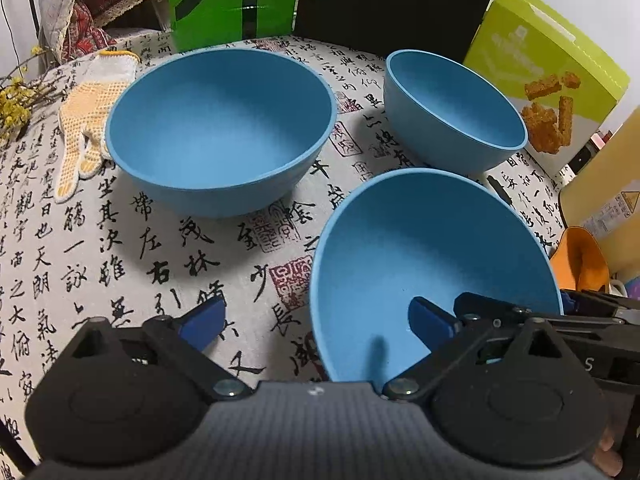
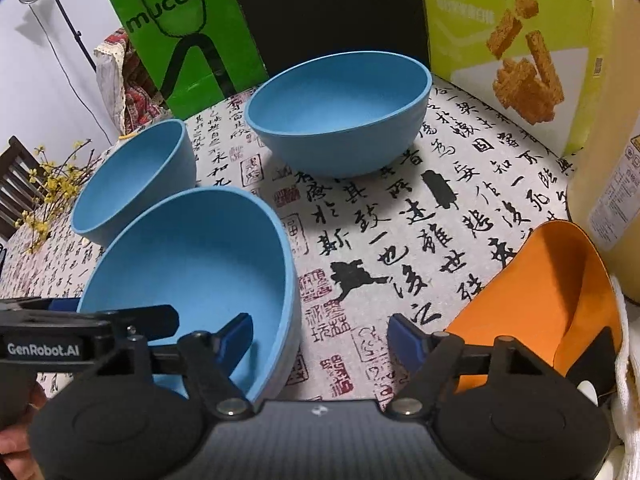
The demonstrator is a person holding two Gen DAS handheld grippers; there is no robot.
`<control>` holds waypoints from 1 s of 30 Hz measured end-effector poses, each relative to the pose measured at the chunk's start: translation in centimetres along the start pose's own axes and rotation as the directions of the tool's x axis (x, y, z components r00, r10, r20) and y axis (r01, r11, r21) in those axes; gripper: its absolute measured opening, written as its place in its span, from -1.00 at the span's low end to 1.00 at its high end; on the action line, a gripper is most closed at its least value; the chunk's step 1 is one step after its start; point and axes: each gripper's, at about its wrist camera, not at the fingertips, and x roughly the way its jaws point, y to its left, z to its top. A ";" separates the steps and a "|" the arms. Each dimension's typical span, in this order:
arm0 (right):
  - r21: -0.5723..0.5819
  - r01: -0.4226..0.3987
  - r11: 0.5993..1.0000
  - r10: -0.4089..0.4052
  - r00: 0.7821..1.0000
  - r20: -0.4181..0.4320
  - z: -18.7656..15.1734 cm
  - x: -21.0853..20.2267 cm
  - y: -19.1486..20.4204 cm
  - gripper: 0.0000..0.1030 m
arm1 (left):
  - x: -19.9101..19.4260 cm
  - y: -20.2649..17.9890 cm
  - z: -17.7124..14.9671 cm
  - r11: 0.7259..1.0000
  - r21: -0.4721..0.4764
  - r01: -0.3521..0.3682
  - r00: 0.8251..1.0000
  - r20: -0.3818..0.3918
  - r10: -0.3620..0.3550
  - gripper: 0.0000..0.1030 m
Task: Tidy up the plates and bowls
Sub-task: 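Close both grippers on the rim of the blue bowl, then lift the blue bowl tilted up with both grippers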
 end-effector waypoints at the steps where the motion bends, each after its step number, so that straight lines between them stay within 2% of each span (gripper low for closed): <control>1: 0.004 -0.009 1.000 0.009 1.000 0.001 0.0 0.0 0.0 0.29 | 0.1 0.1 0.0 1.000 -0.007 0.006 1.000 -0.007 -0.006 0.85; 3: 0.010 -0.017 1.000 0.017 1.000 0.000 0.0 0.0 0.0 0.16 | 0.2 0.1 0.0 1.000 -0.017 0.019 1.000 -0.018 -0.019 0.64; 7: 0.017 -0.038 0.999 0.038 0.999 0.000 -0.1 0.1 -0.1 -0.03 | 0.4 0.1 -0.1 0.999 -0.024 0.029 0.999 -0.028 -0.030 0.35; 9: 0.019 -0.061 0.998 0.062 0.998 -0.006 -0.1 0.2 -0.1 -0.34 | 0.5 0.0 -0.1 0.999 -0.030 0.037 0.999 -0.034 -0.038 0.15; 10: 0.018 -0.078 0.997 0.078 0.997 -0.011 -0.2 0.2 -0.1 -0.44 | 0.6 0.0 -0.1 0.998 -0.038 0.046 0.998 -0.041 -0.048 0.09; 11: 0.020 -0.097 0.995 0.098 0.995 -0.017 -0.3 0.3 -0.1 -0.64 | 0.7 0.1 -0.1 0.997 -0.050 0.057 0.997 -0.049 -0.060 -0.11; 12: 0.024 -0.109 0.994 0.110 0.994 -0.021 -0.3 0.4 -0.2 -0.70 | 0.8 0.1 -0.1 0.996 -0.059 0.066 0.996 -0.055 -0.069 -0.25; 14: 0.030 -0.115 0.993 0.116 0.993 -0.016 -0.4 0.4 -0.1 -0.71 | 0.7 -0.1 -0.1 0.996 -0.061 0.068 0.996 -0.054 -0.072 -0.36; 18: 0.049 -0.119 0.992 0.120 0.993 -0.009 -0.4 0.3 -0.3 -0.78 | 0.6 -0.5 -0.2 0.997 -0.057 0.055 0.997 -0.050 -0.058 -0.40; 30: 0.061 -0.125 0.990 0.125 0.992 0.008 -0.6 -0.4 -0.5 -0.79 | 0.1 -1.1 -0.3 0.998 -0.036 0.043 0.998 -0.047 -0.045 -0.37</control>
